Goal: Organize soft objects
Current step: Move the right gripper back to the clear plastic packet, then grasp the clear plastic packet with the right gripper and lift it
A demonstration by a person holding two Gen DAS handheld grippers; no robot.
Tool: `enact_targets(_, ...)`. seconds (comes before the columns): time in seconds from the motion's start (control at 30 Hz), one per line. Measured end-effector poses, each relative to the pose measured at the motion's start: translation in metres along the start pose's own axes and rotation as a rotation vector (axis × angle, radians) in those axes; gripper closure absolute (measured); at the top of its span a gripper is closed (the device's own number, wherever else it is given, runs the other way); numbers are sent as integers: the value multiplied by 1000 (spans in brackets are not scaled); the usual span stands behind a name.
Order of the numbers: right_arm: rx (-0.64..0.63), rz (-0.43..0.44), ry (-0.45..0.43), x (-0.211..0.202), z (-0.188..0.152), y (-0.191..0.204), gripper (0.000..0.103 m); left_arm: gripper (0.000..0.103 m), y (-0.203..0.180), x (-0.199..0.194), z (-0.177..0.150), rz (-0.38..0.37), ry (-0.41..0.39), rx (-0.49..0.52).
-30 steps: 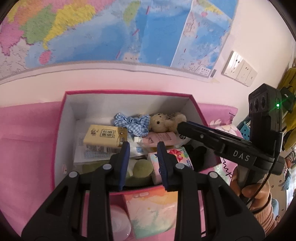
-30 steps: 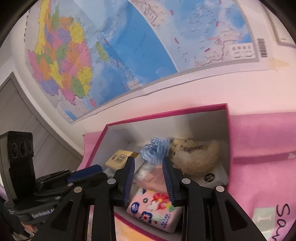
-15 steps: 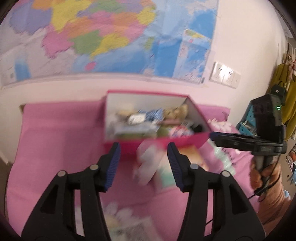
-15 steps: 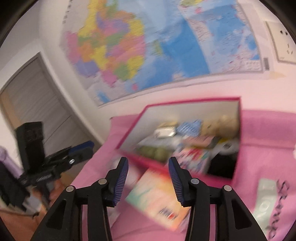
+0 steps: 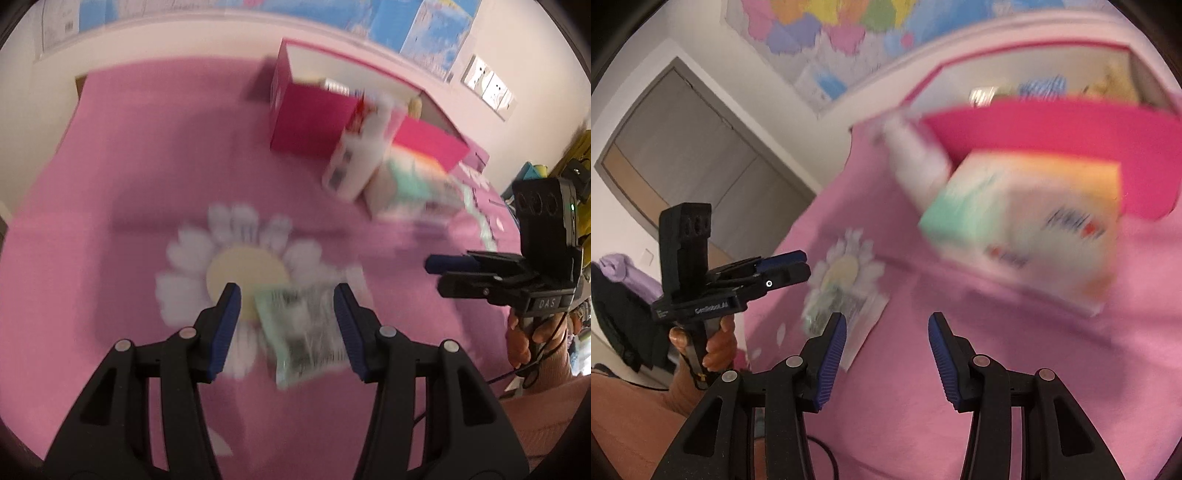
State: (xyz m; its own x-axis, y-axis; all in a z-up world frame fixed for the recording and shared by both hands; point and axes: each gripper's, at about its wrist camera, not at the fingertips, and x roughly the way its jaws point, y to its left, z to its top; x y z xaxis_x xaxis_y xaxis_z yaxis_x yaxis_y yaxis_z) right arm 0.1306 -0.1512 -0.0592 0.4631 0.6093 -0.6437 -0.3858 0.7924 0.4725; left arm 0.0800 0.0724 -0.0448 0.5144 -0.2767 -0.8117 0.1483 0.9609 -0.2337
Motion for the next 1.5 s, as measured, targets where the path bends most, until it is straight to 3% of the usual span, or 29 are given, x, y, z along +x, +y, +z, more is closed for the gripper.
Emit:
enact_targets(0.27, -32, 2, 74, 39, -12, 19, 56, 49, 2, 7, -19, -51, 56, -15)
enact_targets(0.47, -59, -17, 80, 48, -10, 27, 56, 49, -3, 13, -19, -87, 67, -3)
enact_targets(0.67, -35, -35, 63, 42, -9, 21, 56, 61, -22, 20, -18, -128, 77, 49)
enact_targets(1.03, 82, -91, -7, 4, -25, -7, 56, 62, -61, 34, -12, -197, 93, 122)
enact_targets(1.33, 180, 12, -36, 5, -30, -23, 54, 61, -67, 36, -10, -207, 98, 136)
enact_targets(1.5, 172, 1, -39, 5, -31, -23, 58, 61, -68, 36, -10, -229, 103, 130)
